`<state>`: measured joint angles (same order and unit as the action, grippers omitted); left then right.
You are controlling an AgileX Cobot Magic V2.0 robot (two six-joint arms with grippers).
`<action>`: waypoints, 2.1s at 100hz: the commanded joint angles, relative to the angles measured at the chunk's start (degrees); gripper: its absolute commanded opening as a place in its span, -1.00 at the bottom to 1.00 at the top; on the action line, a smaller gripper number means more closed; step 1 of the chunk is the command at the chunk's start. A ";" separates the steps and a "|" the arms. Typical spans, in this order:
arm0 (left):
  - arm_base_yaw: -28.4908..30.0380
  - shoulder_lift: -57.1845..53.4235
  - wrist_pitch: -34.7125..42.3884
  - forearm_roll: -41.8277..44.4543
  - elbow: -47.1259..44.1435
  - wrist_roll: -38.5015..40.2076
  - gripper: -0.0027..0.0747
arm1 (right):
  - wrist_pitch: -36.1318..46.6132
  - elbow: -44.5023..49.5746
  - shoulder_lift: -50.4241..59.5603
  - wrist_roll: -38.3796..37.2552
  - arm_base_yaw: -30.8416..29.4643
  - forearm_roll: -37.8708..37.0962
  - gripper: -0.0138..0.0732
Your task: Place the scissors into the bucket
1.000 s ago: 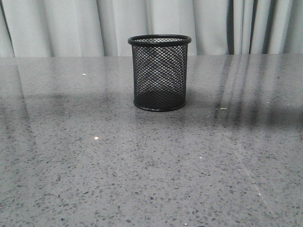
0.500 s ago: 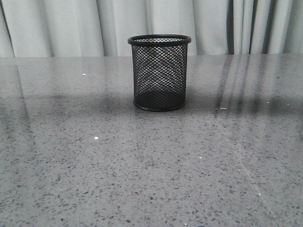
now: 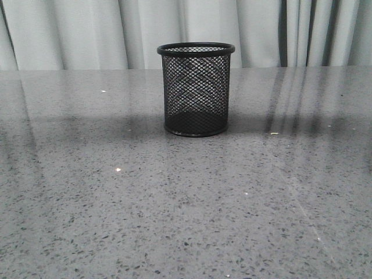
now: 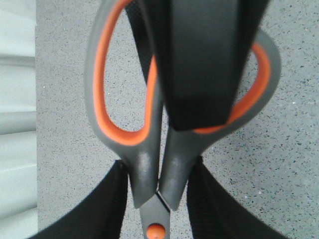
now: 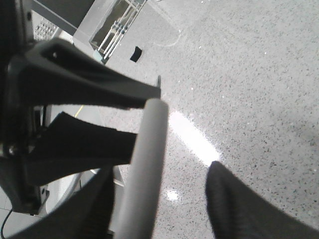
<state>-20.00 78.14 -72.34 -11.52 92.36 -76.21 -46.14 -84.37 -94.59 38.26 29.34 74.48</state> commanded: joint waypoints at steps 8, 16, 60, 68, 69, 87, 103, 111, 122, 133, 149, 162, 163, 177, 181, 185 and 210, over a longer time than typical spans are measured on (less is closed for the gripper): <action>-0.70 -1.89 -0.77 -2.38 1.89 0.68 -0.57 | 0.50 -2.16 2.33 0.81 0.02 3.58 -0.46; -0.70 -1.89 -0.77 -3.52 1.89 0.68 -0.57 | 0.36 -2.16 2.33 0.94 0.02 3.58 -0.73; -0.59 -6.57 -0.32 -5.90 2.13 3.72 0.27 | 0.88 -2.16 4.23 2.44 -1.61 1.29 -0.84; -0.45 -8.23 0.42 -5.80 2.13 7.32 0.26 | 0.97 -2.16 5.96 2.44 -2.89 -1.77 -0.79; -0.46 -8.39 0.78 -5.80 2.13 8.44 0.26 | 0.97 -2.16 6.29 2.44 -2.91 -2.09 -0.78; 2.41 -10.89 6.12 -5.58 2.13 24.86 0.26 | 1.11 -2.16 11.50 -0.03 -5.98 -9.20 -0.78; 5.72 -11.83 6.33 -5.68 2.13 34.14 0.26 | -0.12 -2.16 16.17 -8.28 -8.14 -23.09 -0.78; 7.01 -11.96 6.33 -5.94 2.13 36.72 0.26 | -1.65 -2.42 18.37 -14.25 -8.26 -31.62 -0.78; 7.53 -11.96 6.33 -6.72 2.13 38.28 0.26 | -7.49 -4.67 19.49 -21.01 -8.38 -42.35 -0.78; 7.53 -11.96 6.33 -7.76 2.13 39.38 0.26 | -14.13 -8.21 19.49 -26.19 -8.38 -50.66 -0.78; 7.53 -11.96 6.33 -7.80 2.13 39.60 0.26 | -22.24 -12.64 19.49 -29.44 -8.38 -57.07 -0.78; 7.53 -11.96 6.33 -7.80 2.13 39.60 0.26 | -26.04 -13.69 19.37 -29.55 -8.38 -57.85 -0.78; 7.53 -11.96 6.33 -7.80 2.13 39.60 0.26 | -26.17 -13.69 19.37 -29.55 -8.38 -57.85 -0.78; 7.53 -11.96 6.33 -8.17 2.13 39.60 0.26 | -27.62 -13.69 18.54 -29.55 -8.38 -58.00 -0.78; 7.53 -11.96 6.33 -8.16 2.13 39.60 0.26 | -27.99 -13.69 17.92 -29.55 -8.38 -58.00 -0.78; 7.53 -11.96 6.33 -8.16 2.13 39.60 0.26 | -27.99 -13.69 17.48 -29.55 -8.38 -58.00 -0.79; 7.53 -11.96 5.93 -8.20 2.13 39.60 0.26 | -27.99 -13.69 14.95 -29.55 -8.38 -58.11 -0.79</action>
<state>-12.66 67.28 -69.40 -17.86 92.63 -37.20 -72.56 -96.16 -80.89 8.77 21.35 16.01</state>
